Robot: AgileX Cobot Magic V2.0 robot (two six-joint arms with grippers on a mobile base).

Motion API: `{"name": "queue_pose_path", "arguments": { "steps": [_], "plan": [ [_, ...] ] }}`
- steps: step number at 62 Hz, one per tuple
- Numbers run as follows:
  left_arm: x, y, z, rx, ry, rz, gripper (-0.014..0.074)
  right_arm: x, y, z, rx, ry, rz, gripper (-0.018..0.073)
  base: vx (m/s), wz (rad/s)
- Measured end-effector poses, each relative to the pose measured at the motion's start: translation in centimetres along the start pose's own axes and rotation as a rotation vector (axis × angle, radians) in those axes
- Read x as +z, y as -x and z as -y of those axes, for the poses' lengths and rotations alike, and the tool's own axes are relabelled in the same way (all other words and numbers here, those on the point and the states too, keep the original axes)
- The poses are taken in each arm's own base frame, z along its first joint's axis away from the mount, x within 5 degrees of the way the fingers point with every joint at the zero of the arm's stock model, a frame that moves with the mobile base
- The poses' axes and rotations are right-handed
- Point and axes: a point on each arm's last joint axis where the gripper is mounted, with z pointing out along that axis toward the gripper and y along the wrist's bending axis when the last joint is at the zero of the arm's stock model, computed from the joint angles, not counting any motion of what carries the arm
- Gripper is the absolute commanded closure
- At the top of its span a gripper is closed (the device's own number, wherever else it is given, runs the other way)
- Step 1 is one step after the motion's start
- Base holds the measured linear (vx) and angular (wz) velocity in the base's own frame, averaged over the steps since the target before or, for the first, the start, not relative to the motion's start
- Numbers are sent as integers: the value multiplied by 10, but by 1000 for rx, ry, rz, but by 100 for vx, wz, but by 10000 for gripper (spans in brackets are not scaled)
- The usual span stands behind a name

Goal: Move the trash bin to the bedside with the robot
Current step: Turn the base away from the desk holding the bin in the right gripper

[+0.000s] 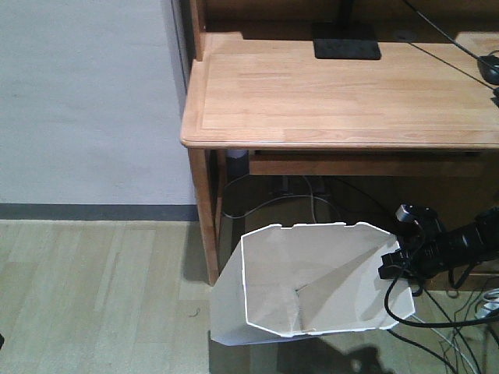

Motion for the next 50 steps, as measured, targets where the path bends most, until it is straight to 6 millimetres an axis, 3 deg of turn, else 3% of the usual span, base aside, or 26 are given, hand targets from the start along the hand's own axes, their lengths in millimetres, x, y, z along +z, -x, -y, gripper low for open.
{"name": "queue_pose_path", "arguments": {
  "steps": [50],
  "plan": [
    [0,0,0,0,0,0,602,0,0,0,0,-1,0,566,-3,42]
  ]
}}
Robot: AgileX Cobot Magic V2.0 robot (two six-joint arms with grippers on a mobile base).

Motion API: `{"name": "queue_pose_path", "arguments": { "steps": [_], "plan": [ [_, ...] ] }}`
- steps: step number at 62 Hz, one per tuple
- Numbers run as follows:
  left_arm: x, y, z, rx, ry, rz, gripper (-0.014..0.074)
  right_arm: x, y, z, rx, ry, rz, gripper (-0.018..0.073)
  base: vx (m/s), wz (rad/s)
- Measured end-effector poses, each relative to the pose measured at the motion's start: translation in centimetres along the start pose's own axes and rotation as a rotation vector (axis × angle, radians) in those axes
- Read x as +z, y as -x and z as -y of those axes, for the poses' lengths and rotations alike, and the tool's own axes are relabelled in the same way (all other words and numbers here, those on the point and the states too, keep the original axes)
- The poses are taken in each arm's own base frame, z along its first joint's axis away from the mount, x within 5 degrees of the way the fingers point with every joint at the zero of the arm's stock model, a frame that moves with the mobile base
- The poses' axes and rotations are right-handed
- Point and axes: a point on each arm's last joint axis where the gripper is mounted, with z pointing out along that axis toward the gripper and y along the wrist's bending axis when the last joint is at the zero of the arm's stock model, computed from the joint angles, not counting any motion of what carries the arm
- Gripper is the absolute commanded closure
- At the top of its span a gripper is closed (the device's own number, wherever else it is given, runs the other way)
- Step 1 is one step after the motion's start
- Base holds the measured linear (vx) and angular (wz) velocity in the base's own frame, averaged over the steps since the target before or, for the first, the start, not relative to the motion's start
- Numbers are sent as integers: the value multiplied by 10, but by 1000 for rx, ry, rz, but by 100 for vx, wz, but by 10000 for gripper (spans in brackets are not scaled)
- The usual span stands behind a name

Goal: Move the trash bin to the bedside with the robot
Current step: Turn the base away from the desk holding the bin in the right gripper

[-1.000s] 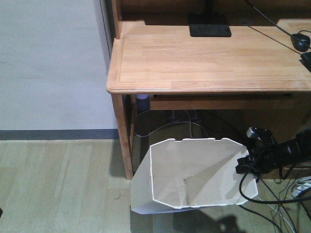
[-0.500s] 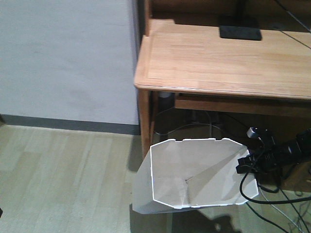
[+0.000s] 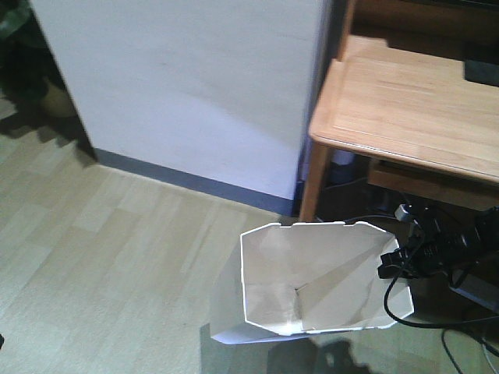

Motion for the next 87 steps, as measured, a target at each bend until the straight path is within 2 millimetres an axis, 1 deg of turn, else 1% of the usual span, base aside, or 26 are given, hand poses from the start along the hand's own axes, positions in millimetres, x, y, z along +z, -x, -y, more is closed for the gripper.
{"name": "queue_pose_path", "arguments": {
  "steps": [28,70,87],
  "plan": [
    [0,0,0,0,0,0,602,0,0,-1,-1,12,1,566,0,42],
    [0,0,0,0,0,0,602,0,0,-1,-1,6,0,566,4,26],
    [0,0,0,0,0,0,602,0,0,0,-1,-2,0,566,8,47]
  ]
}}
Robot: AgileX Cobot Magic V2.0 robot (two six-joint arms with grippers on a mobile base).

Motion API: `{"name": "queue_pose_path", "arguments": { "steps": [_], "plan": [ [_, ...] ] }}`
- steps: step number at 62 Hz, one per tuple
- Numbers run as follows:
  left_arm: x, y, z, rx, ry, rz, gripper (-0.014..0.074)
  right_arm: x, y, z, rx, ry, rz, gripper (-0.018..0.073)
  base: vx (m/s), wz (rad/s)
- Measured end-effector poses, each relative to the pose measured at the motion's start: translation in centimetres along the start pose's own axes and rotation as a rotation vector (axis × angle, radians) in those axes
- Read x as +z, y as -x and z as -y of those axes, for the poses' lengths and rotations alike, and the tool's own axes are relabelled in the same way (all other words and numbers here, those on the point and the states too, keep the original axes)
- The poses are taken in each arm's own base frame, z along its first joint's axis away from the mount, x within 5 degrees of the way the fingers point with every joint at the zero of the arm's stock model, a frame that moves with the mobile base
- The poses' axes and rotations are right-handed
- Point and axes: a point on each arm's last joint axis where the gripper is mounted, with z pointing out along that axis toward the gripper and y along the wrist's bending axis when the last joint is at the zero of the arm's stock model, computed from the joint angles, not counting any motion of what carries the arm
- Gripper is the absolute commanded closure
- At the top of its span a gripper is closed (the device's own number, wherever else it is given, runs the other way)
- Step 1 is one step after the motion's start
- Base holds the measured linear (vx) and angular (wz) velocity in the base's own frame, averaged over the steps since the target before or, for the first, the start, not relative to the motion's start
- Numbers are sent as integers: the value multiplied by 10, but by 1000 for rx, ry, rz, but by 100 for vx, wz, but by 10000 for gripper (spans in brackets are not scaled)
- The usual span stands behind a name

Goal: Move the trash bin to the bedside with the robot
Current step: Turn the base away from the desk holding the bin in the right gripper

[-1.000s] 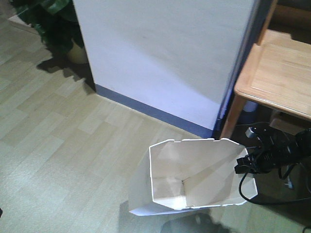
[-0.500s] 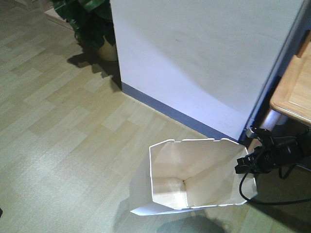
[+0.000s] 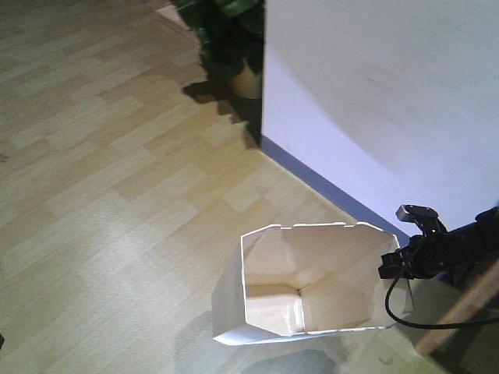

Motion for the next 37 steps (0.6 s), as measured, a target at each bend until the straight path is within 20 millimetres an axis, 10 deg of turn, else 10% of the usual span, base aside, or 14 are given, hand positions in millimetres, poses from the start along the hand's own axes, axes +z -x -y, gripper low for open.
{"name": "queue_pose_path", "arguments": {
  "steps": [37],
  "plan": [
    [0,0,0,0,0,0,602,0,0,0,1,5,1,566,12,59]
  ]
}}
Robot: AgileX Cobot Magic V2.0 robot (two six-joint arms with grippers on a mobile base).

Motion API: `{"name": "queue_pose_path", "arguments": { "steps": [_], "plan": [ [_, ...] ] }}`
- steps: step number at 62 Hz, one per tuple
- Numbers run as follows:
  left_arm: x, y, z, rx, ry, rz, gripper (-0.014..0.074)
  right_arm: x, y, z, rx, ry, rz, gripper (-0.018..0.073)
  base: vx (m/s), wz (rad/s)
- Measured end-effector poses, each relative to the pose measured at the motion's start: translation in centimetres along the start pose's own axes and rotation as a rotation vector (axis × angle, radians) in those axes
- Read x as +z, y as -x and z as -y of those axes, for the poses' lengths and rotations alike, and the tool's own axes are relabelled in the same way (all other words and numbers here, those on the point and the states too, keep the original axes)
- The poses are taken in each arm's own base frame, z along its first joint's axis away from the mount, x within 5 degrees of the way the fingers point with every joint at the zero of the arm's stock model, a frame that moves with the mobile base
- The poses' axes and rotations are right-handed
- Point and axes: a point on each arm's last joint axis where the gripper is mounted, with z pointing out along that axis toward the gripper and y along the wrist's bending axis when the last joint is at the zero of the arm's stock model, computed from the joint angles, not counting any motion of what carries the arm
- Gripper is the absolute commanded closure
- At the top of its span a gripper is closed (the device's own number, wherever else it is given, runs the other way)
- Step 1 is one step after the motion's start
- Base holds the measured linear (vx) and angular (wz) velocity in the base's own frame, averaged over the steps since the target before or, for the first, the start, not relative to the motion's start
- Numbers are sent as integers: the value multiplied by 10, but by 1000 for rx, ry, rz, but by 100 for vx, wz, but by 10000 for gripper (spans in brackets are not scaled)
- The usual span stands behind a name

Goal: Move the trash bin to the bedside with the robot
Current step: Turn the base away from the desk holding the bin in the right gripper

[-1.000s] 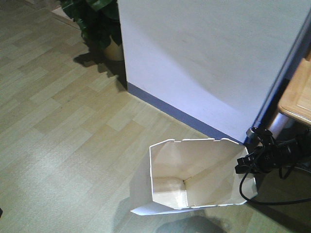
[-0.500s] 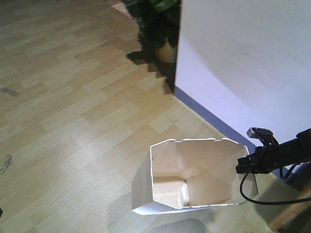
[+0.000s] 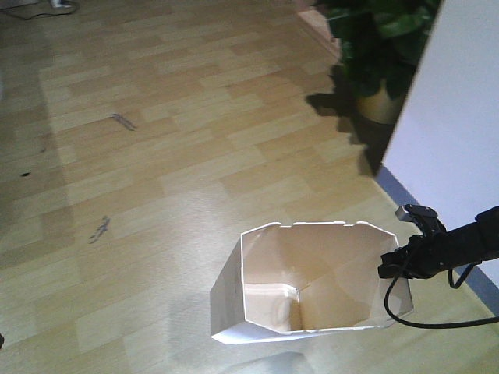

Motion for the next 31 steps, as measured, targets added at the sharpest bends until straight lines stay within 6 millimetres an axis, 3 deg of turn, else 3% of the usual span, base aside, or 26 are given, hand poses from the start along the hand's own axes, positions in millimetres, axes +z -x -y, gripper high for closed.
{"name": "queue_pose_path", "arguments": {
  "steps": [31],
  "plan": [
    [0,0,0,0,0,0,602,0,0,-1,0,9,0,566,14,49]
  ]
}}
